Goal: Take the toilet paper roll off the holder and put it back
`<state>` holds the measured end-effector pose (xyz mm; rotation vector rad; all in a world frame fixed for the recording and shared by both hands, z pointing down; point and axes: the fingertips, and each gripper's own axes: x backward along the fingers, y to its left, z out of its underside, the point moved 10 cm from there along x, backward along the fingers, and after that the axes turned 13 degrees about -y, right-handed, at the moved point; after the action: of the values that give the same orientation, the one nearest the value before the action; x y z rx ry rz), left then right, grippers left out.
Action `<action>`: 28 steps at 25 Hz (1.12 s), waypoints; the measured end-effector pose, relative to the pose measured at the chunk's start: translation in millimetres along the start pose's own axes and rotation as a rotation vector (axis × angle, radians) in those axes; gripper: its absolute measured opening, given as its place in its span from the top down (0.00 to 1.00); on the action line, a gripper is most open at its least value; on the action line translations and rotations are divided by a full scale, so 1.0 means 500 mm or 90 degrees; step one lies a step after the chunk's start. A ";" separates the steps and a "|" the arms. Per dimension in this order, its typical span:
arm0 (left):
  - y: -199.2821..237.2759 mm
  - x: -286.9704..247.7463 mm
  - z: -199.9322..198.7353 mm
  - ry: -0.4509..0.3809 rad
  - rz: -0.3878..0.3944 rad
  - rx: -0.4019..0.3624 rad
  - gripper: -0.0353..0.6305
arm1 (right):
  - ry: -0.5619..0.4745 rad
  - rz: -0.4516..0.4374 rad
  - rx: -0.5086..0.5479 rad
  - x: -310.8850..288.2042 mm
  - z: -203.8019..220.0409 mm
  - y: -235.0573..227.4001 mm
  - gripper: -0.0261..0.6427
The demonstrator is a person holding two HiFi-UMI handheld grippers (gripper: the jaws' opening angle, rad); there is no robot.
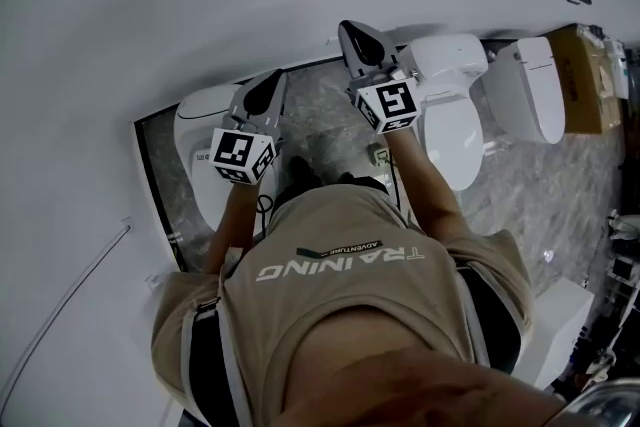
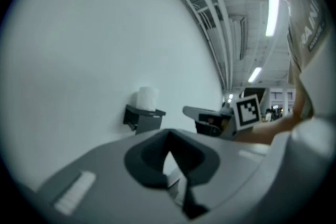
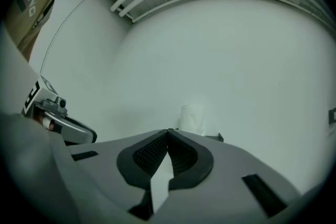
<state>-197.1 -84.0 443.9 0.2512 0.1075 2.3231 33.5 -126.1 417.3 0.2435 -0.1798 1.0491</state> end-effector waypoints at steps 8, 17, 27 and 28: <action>-0.157 0.038 0.012 -0.002 -0.026 -0.019 0.95 | 0.007 -0.057 -0.035 0.182 -0.023 -0.005 0.94; -0.394 0.080 0.032 -0.023 -0.092 -0.037 0.95 | 0.001 -0.130 -0.050 0.429 -0.090 -0.015 0.94; -0.544 0.165 0.031 0.022 -0.120 -0.060 0.95 | 0.010 -0.149 -0.113 0.600 -0.118 0.003 0.94; -0.549 0.169 0.030 0.024 -0.117 -0.061 0.95 | 0.013 -0.147 -0.114 0.611 -0.117 0.006 0.94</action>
<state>-57.5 166.7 428.6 0.1431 0.0351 2.1442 181.4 146.2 441.5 0.0890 -0.2199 0.8006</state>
